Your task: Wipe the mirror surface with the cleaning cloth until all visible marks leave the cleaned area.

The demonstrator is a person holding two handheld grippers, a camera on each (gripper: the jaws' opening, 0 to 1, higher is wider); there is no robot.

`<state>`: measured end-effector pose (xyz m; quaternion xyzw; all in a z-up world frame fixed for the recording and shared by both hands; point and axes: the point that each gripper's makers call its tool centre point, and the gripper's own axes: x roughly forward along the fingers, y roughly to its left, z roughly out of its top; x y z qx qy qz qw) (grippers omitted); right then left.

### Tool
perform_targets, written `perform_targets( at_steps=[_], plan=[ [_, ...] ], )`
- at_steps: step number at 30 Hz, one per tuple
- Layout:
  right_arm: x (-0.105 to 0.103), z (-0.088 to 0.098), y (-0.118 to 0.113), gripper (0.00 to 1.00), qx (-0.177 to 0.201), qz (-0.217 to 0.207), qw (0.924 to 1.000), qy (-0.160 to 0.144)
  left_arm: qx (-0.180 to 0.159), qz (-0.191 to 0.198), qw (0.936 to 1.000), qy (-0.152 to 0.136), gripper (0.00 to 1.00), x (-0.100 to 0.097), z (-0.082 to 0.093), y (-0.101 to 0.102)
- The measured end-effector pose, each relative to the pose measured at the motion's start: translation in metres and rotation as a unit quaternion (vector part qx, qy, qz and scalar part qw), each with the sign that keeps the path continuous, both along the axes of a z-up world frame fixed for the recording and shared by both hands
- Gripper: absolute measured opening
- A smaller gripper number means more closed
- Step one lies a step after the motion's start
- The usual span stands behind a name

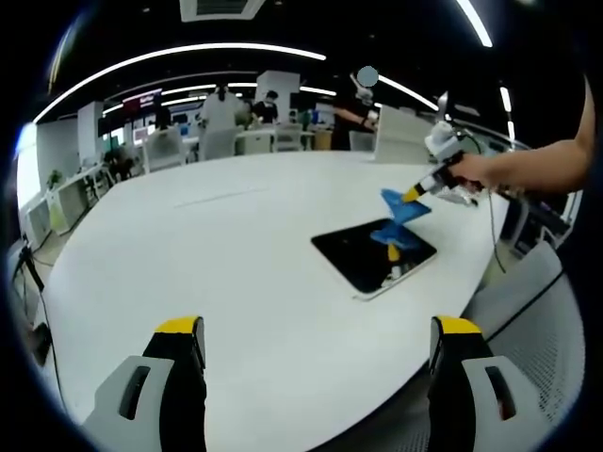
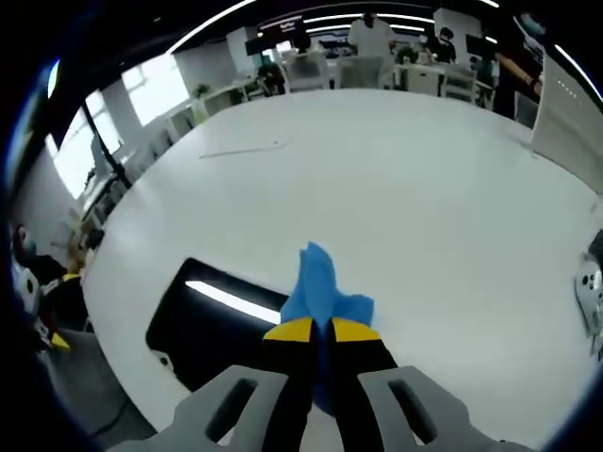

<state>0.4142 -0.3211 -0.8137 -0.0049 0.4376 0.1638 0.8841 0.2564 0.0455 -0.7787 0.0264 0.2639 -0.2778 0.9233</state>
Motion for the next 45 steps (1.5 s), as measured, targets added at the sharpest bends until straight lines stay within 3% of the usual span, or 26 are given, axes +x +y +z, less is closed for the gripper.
perform_targets(
  at_steps=[8,26,29,30,32,33,34,37,38,39,41,45],
  plan=[
    [-0.014,0.002,-0.030,0.01,-0.004,-0.022,0.9997,0.009,0.000,-0.003,1.0000,-0.001,0.99,-0.001,0.000,-0.001],
    [-0.021,-0.051,-0.057,0.02,-0.057,-0.017,0.9979,0.024,0.002,-0.003,1.0000,-0.005,0.99,-0.001,0.002,-0.002],
    [-0.026,-0.069,-0.056,0.01,-0.070,0.001,0.9971,0.030,0.002,-0.002,1.0000,-0.005,0.99,-0.001,0.002,-0.002],
    [-0.022,-0.062,-0.055,0.01,-0.070,0.024,0.9973,-0.004,0.002,-0.003,1.0000,-0.004,0.99,-0.001,0.002,-0.002],
    [-0.025,-0.057,-0.057,0.02,-0.059,0.002,0.9983,0.002,0.001,-0.002,1.0000,-0.003,0.99,-0.001,0.002,-0.001],
    [-0.024,-0.058,-0.056,0.02,-0.061,0.018,0.9980,-0.006,0.001,-0.001,1.0000,-0.003,0.99,-0.001,0.002,-0.001],
    [-0.023,-0.058,-0.055,0.06,-0.070,0.060,0.9956,-0.017,0.000,-0.001,1.0000,-0.003,0.99,-0.001,0.002,-0.001],
    [-0.027,-0.055,-0.060,0.25,-0.065,0.038,0.9971,-0.008,0.001,-0.002,1.0000,-0.003,0.99,-0.001,0.002,-0.001],
    [-0.027,-0.049,-0.058,0.29,-0.063,0.052,0.9964,-0.024,0.002,-0.002,1.0000,-0.003,0.99,-0.001,0.002,-0.001],
    [-0.022,-0.036,-0.056,0.29,-0.073,0.078,0.9921,-0.066,0.002,-0.002,1.0000,-0.003,0.99,-0.001,0.002,-0.001],
    [-0.028,-0.023,-0.058,0.31,-0.096,0.112,0.9851,-0.089,0.002,0.000,1.0000,-0.004,0.99,0.000,0.002,0.000],
    [-0.041,0.003,-0.049,0.58,-0.044,0.140,0.9806,-0.130,0.001,0.003,1.0000,-0.005,0.99,0.000,0.002,0.001]
  ],
)
